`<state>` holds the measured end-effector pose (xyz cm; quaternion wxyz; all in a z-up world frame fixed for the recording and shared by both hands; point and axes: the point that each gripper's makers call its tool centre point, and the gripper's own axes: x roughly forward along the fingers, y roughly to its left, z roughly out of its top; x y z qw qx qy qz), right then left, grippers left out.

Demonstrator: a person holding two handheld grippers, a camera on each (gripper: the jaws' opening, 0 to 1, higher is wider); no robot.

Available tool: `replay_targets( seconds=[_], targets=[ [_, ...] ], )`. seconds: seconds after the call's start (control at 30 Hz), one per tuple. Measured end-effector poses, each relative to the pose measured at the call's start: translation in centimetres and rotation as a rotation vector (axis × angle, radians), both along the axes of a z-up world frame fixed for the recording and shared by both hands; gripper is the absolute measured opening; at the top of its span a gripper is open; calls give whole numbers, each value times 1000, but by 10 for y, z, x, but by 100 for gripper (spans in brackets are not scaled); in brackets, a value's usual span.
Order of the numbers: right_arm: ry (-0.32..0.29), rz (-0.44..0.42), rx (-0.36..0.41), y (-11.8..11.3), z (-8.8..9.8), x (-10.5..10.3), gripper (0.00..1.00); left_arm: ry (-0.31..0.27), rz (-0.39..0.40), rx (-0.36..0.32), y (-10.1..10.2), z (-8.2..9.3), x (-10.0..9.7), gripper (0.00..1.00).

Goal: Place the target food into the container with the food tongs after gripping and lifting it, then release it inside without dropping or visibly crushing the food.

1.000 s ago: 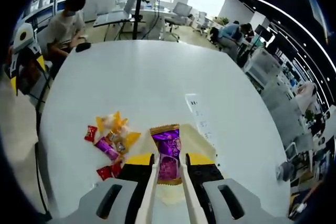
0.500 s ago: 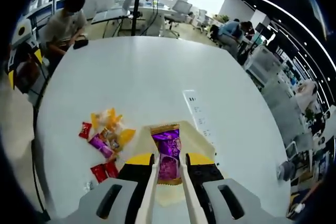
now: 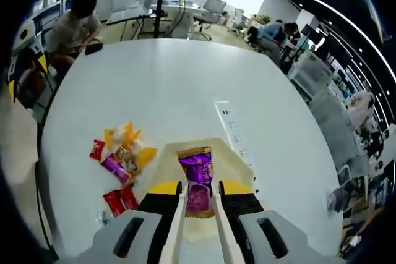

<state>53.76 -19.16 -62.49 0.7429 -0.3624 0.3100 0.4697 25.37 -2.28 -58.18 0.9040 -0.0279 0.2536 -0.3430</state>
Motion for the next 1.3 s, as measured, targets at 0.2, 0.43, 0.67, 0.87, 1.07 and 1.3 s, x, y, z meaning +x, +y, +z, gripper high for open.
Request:
replay_targets(
  seconds=[0.2, 0.43, 0.67, 0.87, 1.07, 1.3],
  targets=[
    [-2, 10, -4, 3, 0, 0, 24, 3, 3, 3, 2, -1, 0, 60],
    [12, 8, -1, 3, -3, 1, 24, 12, 9, 2, 3, -4, -3, 60],
    [9, 7, 2, 3, -3, 2, 24, 9, 12, 3, 4, -3, -1, 60],
    [4, 6, 8, 3, -1, 2, 24, 12, 9, 3, 3, -4, -2, 60],
    [4, 8, 12, 5, 1, 0, 24, 14, 7, 0, 1, -4, -3, 60],
    [5, 11, 23, 7, 4, -7, 24, 12, 4, -3, 0, -4, -2, 60]
  ],
)
